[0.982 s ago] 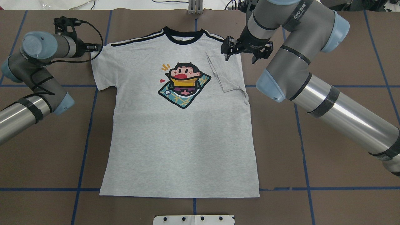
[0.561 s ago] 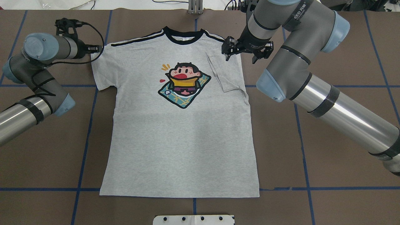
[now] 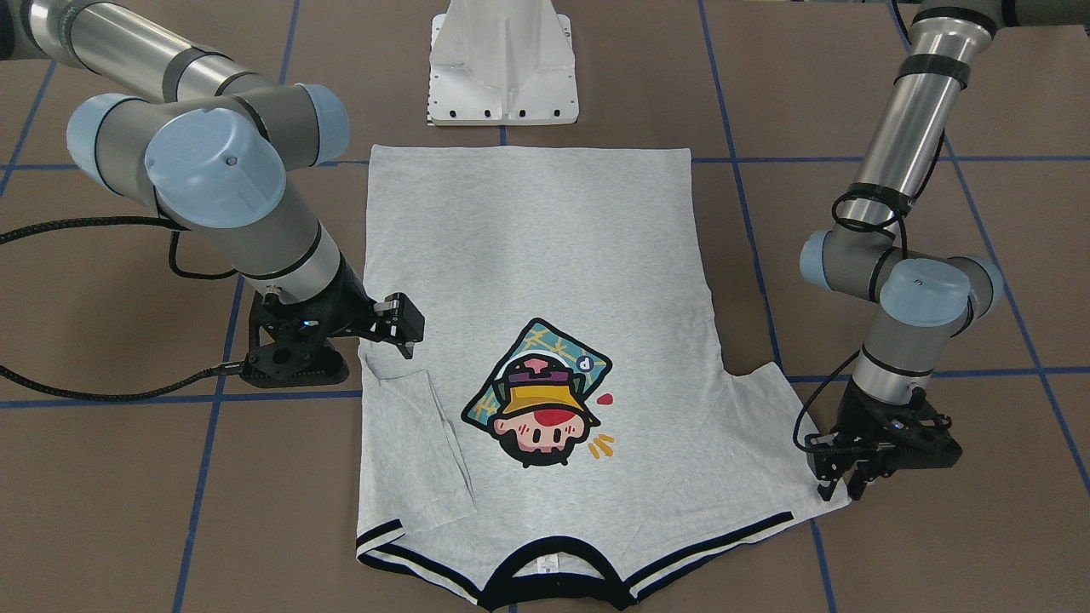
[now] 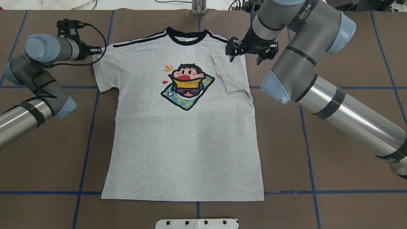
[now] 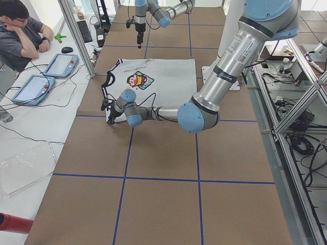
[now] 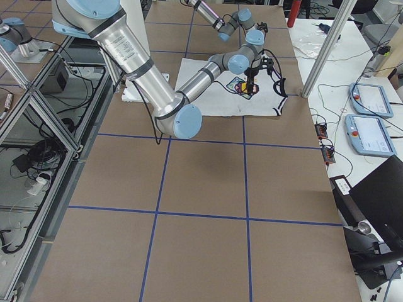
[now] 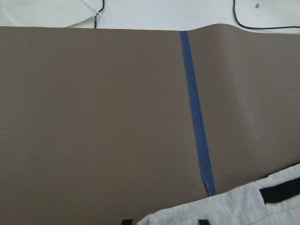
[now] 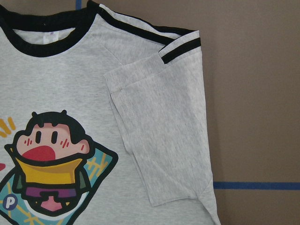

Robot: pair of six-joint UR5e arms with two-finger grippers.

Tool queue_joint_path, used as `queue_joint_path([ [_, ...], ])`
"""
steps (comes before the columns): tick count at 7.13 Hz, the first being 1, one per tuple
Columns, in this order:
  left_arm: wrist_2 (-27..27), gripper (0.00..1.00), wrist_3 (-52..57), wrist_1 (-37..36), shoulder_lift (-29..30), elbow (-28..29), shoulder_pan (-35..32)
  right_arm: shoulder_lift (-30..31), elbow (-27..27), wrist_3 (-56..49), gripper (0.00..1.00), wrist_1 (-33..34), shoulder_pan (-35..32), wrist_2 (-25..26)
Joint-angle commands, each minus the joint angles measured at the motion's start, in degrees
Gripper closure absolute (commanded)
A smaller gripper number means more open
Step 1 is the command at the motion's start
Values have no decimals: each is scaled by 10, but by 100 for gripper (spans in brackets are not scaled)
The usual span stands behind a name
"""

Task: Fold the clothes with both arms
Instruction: 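Hold the folded sleeve with the right gripper while the left arm approaches the other sleeve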

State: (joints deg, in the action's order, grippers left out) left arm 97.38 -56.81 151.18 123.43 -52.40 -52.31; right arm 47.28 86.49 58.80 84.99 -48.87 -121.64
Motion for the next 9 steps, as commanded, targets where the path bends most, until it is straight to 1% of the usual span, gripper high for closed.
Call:
queue_joint_path([
  [1, 0, 74, 1, -4, 0, -2, 0, 0, 0, 0, 0, 0, -1, 1],
  [3, 1, 100, 0, -10, 1, -5, 0, 0, 1, 0, 0, 0, -1, 0],
  [4, 3, 100, 0, -19, 1, -16, -1, 0, 1, 0, 0, 0, -1, 0],
  [5, 7, 100, 1, -60, 0, -58, -2, 0, 1, 0, 0, -1, -1, 0],
  [6, 7, 100, -1, -148, 1, -124, -2, 1, 1, 0, 0, -1, -1, 0],
  [7, 8, 100, -7, -223, 10, -170, 3, 0, 1, 0, 0, -1, -1, 0],
  [8, 7, 100, -49, -249, 32, -181, 15, 0, 1, 0, 0, -1, -1, 0],
  [9, 7, 100, -107, -251, 76, -159, 46, 2, 3, -1, 0, -2, -1, -1],
])
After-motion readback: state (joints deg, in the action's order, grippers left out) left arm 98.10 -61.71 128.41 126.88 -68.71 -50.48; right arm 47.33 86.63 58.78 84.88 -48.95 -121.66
